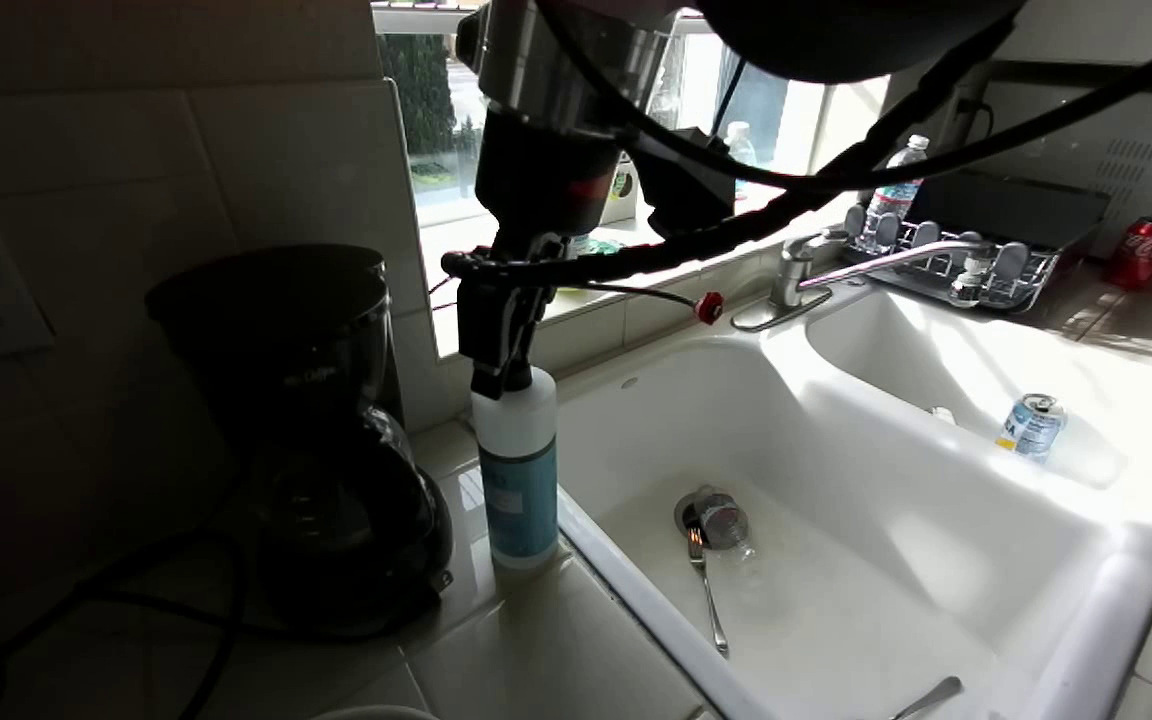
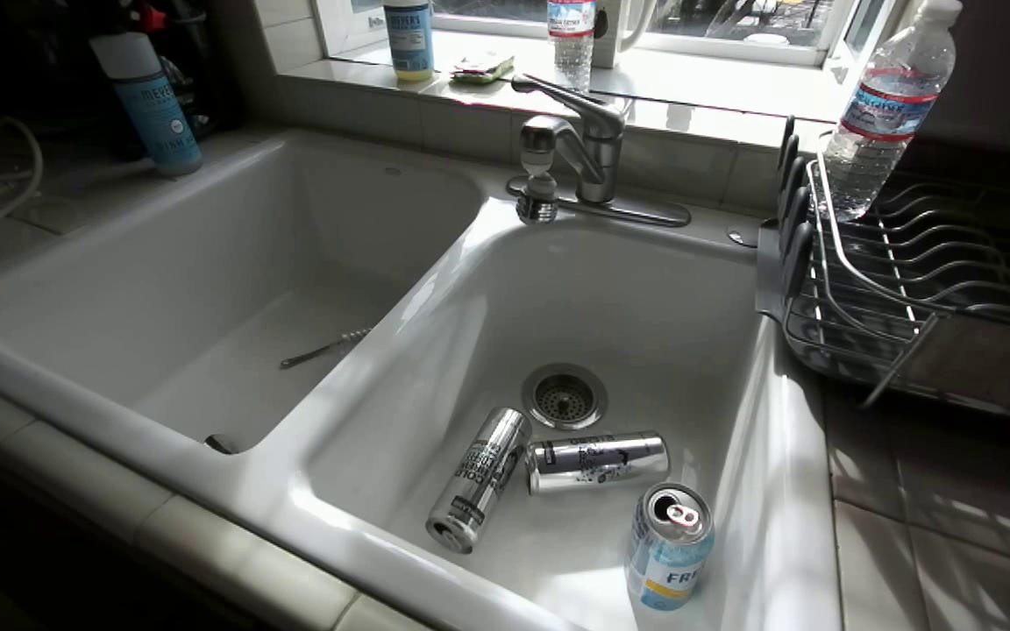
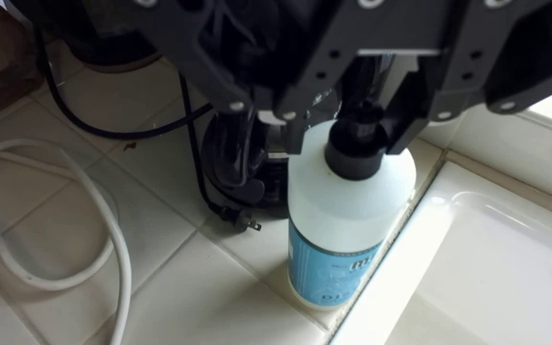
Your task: Pick up the bottle on the left and put it on the windowsill.
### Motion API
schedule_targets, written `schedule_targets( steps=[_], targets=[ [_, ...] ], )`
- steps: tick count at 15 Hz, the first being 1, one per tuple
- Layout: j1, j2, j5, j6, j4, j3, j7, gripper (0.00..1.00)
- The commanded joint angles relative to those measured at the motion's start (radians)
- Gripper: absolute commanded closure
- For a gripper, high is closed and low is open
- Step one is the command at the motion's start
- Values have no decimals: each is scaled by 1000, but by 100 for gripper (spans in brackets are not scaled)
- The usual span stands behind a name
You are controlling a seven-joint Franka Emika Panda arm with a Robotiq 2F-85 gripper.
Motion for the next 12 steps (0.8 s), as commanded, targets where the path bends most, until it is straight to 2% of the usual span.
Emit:
schedule_targets(
  steps=[1,2,3,4,5,6,7,8,10,11,12],
  targets=[
    [29,31,-27,-62,53,-22,43,37],
    [29,29,-27,-74,52,-23,47,35],
    [31,27,-27,-87,54,-24,48,39],
    [33,22,-28,-99,55,-25,52,37],
    [34,20,-29,-111,58,-26,58,41],
    [37,18,-32,-124,62,-26,64,47],
    [39,17,-33,-133,65,-25,65,57],
    [40,21,-34,-136,69,-25,65,71],
    [43,29,-34,-155,80,-25,65,89],
    [44,29,-34,-159,82,-25,66,95],
    [45,28,-37,-164,83,-26,68,93]
  ],
)
